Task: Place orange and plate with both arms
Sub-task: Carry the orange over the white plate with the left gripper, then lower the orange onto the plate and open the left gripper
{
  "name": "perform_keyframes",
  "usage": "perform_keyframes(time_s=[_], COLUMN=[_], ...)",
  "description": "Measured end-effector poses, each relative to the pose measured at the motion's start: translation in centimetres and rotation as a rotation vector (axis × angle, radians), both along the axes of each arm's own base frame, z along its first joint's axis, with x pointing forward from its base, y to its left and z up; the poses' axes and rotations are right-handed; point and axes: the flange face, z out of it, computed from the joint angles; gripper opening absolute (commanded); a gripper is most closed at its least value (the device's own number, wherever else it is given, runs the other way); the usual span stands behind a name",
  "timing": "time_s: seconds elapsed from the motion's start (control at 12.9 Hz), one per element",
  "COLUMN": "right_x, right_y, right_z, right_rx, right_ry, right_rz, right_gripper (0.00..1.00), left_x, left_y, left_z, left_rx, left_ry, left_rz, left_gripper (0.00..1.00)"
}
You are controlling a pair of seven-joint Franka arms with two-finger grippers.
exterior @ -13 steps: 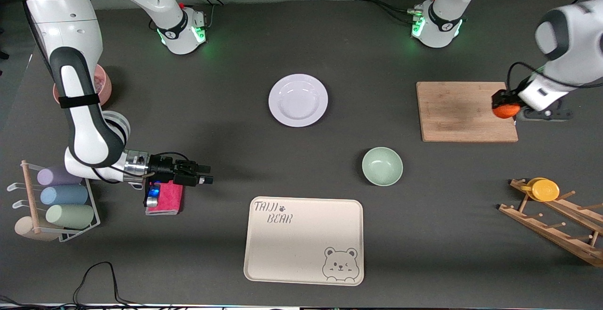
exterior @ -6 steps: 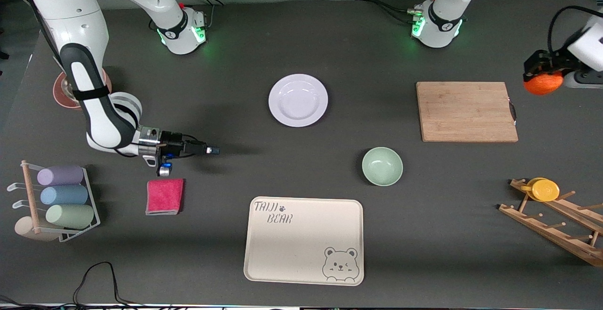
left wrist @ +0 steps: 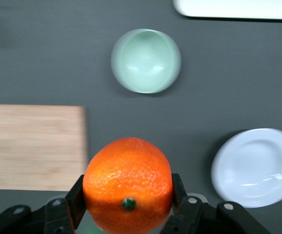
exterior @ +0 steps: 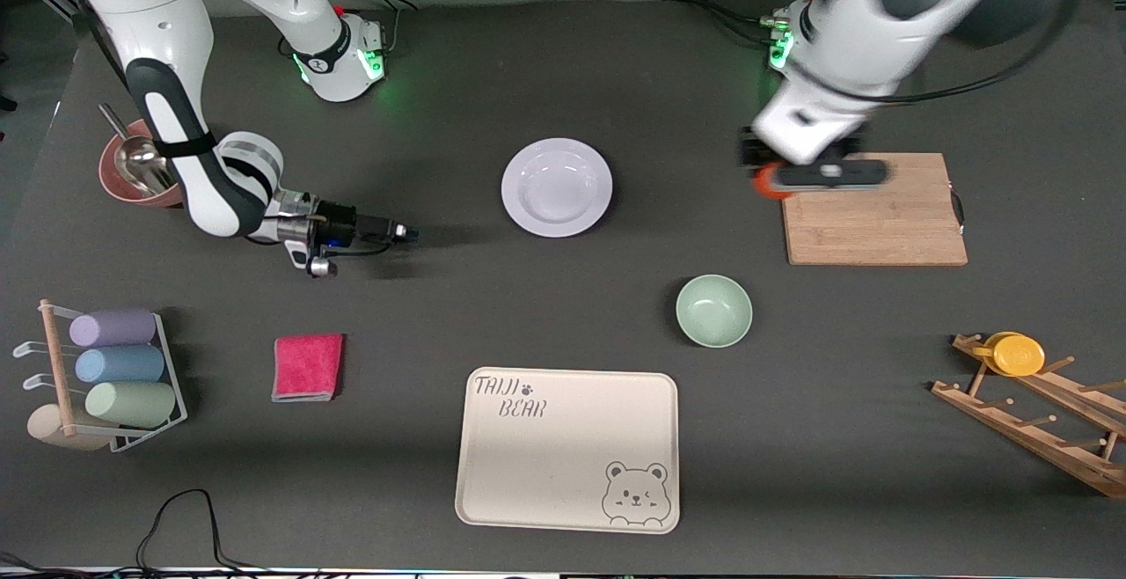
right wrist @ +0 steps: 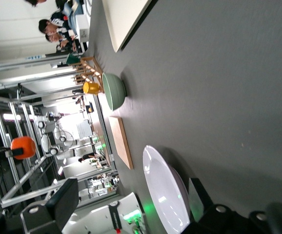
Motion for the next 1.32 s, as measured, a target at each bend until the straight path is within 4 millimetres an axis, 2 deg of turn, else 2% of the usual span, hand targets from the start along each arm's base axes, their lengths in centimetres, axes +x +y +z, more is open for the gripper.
perform_keyframes(time_s=[0.08,0.23,0.39,0.62,0.78,0.93,1.17,1.32], right_x=[-0.9,-2.3,-3.4,-5.0,-5.6,-5.8,-6.2,-6.5], right_y=[0.5,1.2,1.8,2.7,2.8,3.0,3.7,4.6], right_z=[-0.3,-1.2,-1.7,-2.3,-2.6,-2.6,-3.0,-3.3], right_rx=[0.003,0.008,0.013,0.061,0.078,0.1,0.113,0.118], right_ry=[-0.045,-0.093,-0.088,-0.05,-0.034,-0.026,-0.013,-0.002], right_rz=[0.009,0.012,0.022,0.009,0.003,-0.013,-0.022,-0.03], right_gripper=[1.0,1.0,1.0,1.0,1.0,1.0,1.0,1.0], left_x=[-1.1,-3.0,-5.3,-9.5,-10.6,-10.4,-10.9,-10.8], left_y=[-3.9,-9.6,-14.3,-19.9,-22.2,-23.5,-24.8,-25.1], left_z=[-1.6,-4.9,-7.7,-11.0,-14.1,-18.3,-24.7,-27.0], left_rx=[-0.021,-0.049,-0.063,-0.054,-0.019,-0.002,-0.009,-0.037], left_ry=[-0.005,-0.007,-0.011,-0.023,-0.018,-0.017,0.024,0.033], left_rz=[0.015,0.043,0.074,0.112,0.138,0.158,0.17,0.172], left_gripper=[0.4,0.4,0.39,0.39,0.39,0.39,0.37,0.37])
